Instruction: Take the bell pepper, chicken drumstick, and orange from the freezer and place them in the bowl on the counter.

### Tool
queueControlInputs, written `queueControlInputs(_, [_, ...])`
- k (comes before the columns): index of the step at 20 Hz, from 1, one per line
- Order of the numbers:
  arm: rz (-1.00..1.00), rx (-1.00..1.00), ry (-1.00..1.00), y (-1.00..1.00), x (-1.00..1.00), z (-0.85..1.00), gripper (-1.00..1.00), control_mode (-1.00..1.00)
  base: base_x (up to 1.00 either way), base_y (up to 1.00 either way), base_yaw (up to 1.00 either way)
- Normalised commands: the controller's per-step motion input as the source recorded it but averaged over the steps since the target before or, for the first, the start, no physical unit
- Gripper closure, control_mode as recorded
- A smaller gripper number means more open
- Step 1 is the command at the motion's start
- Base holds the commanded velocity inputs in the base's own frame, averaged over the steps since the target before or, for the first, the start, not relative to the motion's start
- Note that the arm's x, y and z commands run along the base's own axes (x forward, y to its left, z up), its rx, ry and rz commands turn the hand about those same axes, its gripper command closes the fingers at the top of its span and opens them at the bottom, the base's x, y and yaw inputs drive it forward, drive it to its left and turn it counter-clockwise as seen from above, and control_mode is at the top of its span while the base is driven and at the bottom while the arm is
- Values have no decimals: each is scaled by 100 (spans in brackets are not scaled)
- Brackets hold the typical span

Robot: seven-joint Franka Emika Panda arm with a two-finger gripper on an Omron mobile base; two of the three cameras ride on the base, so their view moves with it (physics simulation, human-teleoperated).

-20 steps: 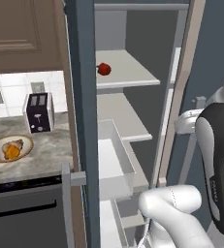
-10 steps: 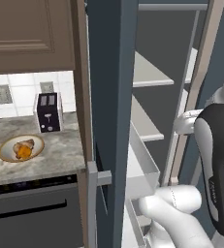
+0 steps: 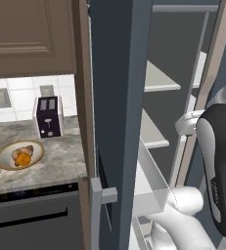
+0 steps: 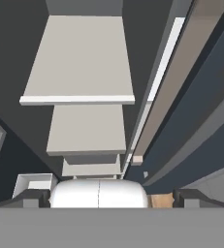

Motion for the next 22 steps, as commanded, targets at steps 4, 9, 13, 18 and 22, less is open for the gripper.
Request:
queueControlInputs(4, [0, 0, 0, 0, 0, 0, -100, 100, 13, 38, 0])
queueControlInputs(9, [0, 0, 0, 0, 0, 0, -100, 100, 2, 47, 0])
queueControlInputs(13, [0, 0, 0, 0, 0, 0, -100, 100, 1, 61, 0])
queueControlInputs(18, [0, 0, 0, 0, 0, 0, -100, 100, 0, 63, 0])
queueControlInputs(22, [0, 0, 0, 0, 0, 0, -100, 100, 0, 41, 0])
